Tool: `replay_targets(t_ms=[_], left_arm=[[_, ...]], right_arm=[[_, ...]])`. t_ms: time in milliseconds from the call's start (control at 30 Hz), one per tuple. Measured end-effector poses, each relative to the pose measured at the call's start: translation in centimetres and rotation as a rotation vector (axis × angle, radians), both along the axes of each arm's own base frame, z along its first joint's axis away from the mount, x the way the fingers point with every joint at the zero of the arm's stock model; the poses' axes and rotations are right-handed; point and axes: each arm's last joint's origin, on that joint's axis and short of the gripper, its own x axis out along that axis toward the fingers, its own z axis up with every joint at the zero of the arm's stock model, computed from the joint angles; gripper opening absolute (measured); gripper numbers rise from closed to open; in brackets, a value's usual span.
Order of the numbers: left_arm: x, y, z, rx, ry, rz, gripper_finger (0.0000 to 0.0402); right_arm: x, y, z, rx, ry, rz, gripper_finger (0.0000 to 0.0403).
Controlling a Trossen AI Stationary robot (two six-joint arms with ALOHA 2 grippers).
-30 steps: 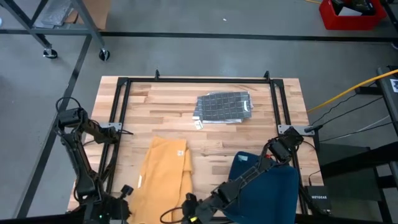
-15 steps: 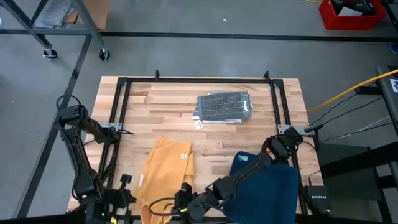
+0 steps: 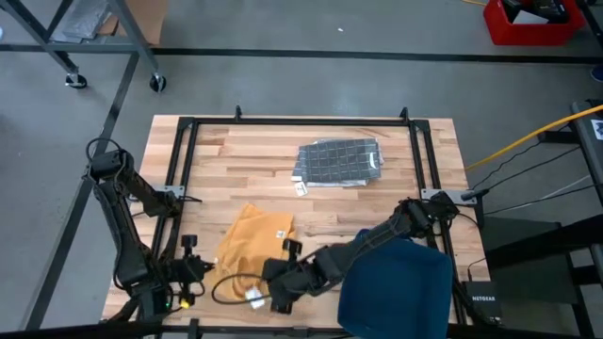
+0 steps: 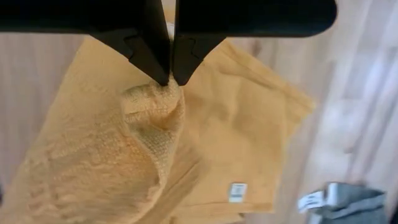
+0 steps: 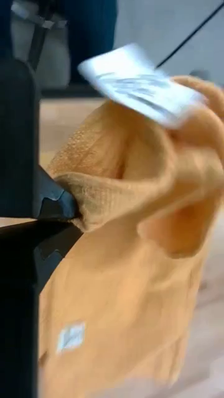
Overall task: Fold towel
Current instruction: Fold the yellow kitchen towel
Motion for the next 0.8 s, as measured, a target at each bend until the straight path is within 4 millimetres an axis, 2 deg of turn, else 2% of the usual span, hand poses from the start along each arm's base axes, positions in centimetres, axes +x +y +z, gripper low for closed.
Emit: replay_targets(t_ms=[167, 367, 600, 800], left_arm=[[0.9, 1.3, 0.1, 0.05, -0.033, 0.098, 0.0], [2.0, 3.3, 0.3, 0.123, -0.068, 0.248, 0.0], [4.0, 5.1, 0.3, 0.195, -0.042, 0.325, 0.0], [6.1, 7.1, 0.2, 0.261, -0.039, 0.403, 0.0]], right_arm=[[-0.3, -2.1, 0.8, -0.029, 0.1, -0.069, 0.0001], [-1.2, -3.6, 0.4, -0.048, 0.219, -0.199, 0.0001], [-1.7, -5.0, 0.1, -0.112, 0.258, -0.354, 0.0001], [-1.5, -6.5, -0.1, -0.18, 0.259, -0.407, 0.0001]])
